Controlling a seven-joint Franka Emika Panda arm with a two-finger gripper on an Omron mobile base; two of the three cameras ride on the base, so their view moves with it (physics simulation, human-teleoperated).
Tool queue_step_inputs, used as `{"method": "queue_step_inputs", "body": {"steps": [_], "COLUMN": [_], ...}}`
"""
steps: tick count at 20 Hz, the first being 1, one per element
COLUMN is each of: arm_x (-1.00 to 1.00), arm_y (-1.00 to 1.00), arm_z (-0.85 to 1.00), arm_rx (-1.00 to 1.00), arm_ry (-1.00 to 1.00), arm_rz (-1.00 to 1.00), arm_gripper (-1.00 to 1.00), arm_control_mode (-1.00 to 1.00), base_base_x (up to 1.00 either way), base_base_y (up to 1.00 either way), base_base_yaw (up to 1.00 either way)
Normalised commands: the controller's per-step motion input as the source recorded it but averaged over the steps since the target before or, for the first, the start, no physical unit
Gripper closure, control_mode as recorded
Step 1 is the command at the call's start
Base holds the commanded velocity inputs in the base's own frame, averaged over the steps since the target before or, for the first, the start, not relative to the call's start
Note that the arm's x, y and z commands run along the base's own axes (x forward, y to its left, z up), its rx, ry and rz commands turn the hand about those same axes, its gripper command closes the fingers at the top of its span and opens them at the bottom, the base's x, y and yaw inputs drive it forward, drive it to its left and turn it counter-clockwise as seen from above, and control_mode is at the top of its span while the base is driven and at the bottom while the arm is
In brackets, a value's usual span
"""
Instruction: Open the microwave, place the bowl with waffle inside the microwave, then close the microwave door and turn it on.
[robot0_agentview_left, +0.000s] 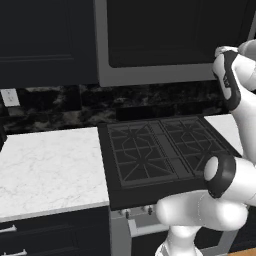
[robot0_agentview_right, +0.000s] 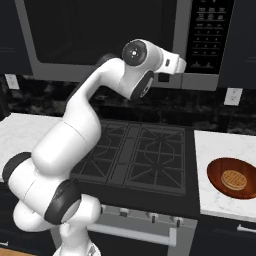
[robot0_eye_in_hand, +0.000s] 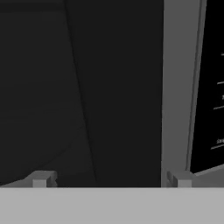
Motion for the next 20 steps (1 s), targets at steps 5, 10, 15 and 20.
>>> {"method": "queue_step_inputs", "body": {"steps": [5, 10, 15, 20], "arm_x": [0.59, 0.68, 0.95, 0.83], "arm_y": [-0.06, 0.00, 0.00, 0.09], "arm_z": [-0.41, -0.49, -0.66, -0.61], "arm_rx": [-0.05, -0.05, 0.00, 0.00], "arm_ry": [0.00, 0.00, 0.01, 0.05], "arm_rz": [0.01, 0.02, 0.07, 0.10], "arm_gripper": [-1.00, -1.00, 1.00, 1.00], "arm_control_mode": [-1.00, -1.00, -1.00, -1.00], "base_base_x": [0.00, 0.00, 0.00, 0.00], "base_base_y": [0.00, 0.00, 0.00, 0.00], "base_base_yaw": [0.00, 0.00, 0.00, 0.00]}}
